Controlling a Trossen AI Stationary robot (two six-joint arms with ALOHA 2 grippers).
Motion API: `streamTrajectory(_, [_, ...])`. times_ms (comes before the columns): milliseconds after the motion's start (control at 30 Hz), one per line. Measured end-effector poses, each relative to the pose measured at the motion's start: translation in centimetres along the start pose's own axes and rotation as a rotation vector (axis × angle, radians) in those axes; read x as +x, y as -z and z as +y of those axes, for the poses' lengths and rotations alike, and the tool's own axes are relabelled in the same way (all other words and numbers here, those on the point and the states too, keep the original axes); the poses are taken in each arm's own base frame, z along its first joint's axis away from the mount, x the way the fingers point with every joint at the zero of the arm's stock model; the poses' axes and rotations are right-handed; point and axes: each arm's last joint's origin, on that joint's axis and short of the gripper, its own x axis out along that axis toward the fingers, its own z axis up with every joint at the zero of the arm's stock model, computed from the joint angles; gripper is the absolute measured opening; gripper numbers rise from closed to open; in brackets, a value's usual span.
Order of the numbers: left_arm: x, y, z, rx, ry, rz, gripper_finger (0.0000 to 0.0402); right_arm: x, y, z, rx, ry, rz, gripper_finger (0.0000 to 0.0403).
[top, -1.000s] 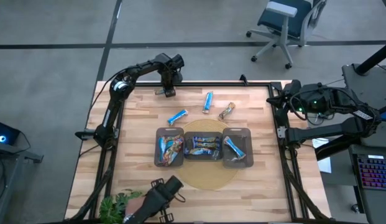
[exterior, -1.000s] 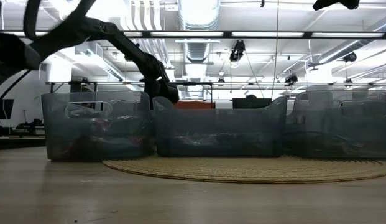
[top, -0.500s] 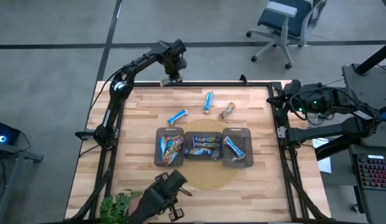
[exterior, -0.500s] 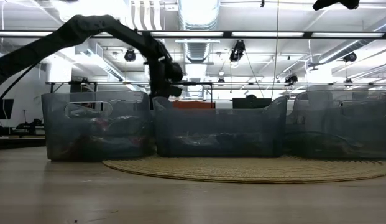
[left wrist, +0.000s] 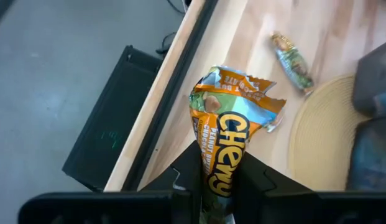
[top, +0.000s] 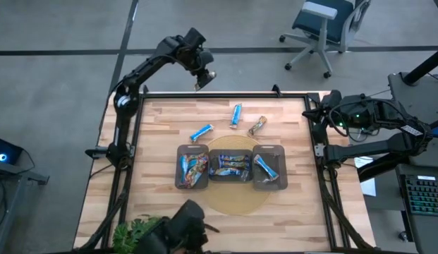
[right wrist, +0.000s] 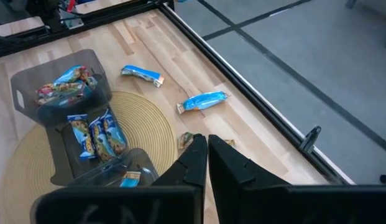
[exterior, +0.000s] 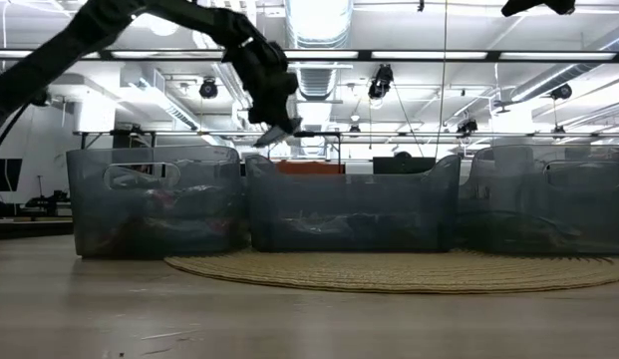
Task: Pick and place Granola Bars by type
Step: Put the orange granola bar into the right black bin
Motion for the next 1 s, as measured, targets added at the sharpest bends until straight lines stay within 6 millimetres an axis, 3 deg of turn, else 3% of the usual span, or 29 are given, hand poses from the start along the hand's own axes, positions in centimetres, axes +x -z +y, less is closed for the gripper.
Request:
streamTrajectory(233, [-4.8, -0.6, -2.9, -0.028, 0.03, -0.115, 0.0043, 0.0, 0.0, 0.0, 0.001, -0.001, -0.003, 0.0008])
streamTrajectory(600, [-11.8, -1.2, -11.4, 0.124, 0.147, -0.317, 0.0029, 0.0, 0.0, 0.0, -0.006, -0.001, -0.004, 0.0008])
streamTrajectory(800, [-14.6, -0.8, -14.8, 0.161, 0.202, -0.397, 0.0026, 0.0, -0.1, 0.0, -0.005, -0.001, -0.005, 0.0008])
streamTrajectory(1000, [-16.0, -0.2, -17.5, 0.163, 0.267, -0.411, 0.0026, 0.0, -0.1, 0.0, 0.0, -0.002, -0.005, 0.0008])
